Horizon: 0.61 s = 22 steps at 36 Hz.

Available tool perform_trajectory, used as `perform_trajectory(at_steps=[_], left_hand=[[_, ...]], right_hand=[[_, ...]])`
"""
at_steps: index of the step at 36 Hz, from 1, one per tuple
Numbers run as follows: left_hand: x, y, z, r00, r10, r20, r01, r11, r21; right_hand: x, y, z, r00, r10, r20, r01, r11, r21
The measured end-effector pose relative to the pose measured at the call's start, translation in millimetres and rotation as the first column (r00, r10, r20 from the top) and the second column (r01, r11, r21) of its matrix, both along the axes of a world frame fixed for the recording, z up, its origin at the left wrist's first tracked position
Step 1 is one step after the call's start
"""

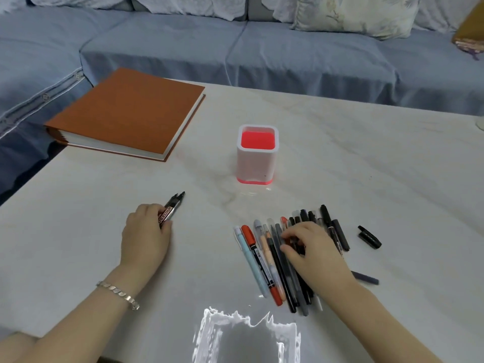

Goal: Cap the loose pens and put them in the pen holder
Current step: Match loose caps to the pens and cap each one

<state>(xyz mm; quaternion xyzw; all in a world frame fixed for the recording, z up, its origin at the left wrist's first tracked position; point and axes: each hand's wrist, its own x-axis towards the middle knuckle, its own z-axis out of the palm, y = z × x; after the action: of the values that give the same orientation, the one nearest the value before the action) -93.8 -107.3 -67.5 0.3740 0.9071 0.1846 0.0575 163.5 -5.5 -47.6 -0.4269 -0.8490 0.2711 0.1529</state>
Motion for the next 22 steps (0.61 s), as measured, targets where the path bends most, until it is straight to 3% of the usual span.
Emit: perform_trajectory(at_steps=[10,17,22], left_hand=[[46.8,14.3,-5.5,0.989,-0.126,0.073,0.125,0.992,0.010],[75.1,17.3,12.7,0.979,-0.199,0.035,0.189,0.965,0.184],[101.3,10.6,33.5,0.939,-0.296,0.175,0.239,0.928,0.286]], right_hand=[[28.8,-2.3,2.8,0.999,-0.028,-0.032,0.028,1.000,-0.007],[73.1,36.7,-2.1,0.960,-0.280,-0.007,0.280,0.959,0.035],[90.9,53.1,-9.6,0.918,-0.396,-0.017,0.396,0.918,0.031]])
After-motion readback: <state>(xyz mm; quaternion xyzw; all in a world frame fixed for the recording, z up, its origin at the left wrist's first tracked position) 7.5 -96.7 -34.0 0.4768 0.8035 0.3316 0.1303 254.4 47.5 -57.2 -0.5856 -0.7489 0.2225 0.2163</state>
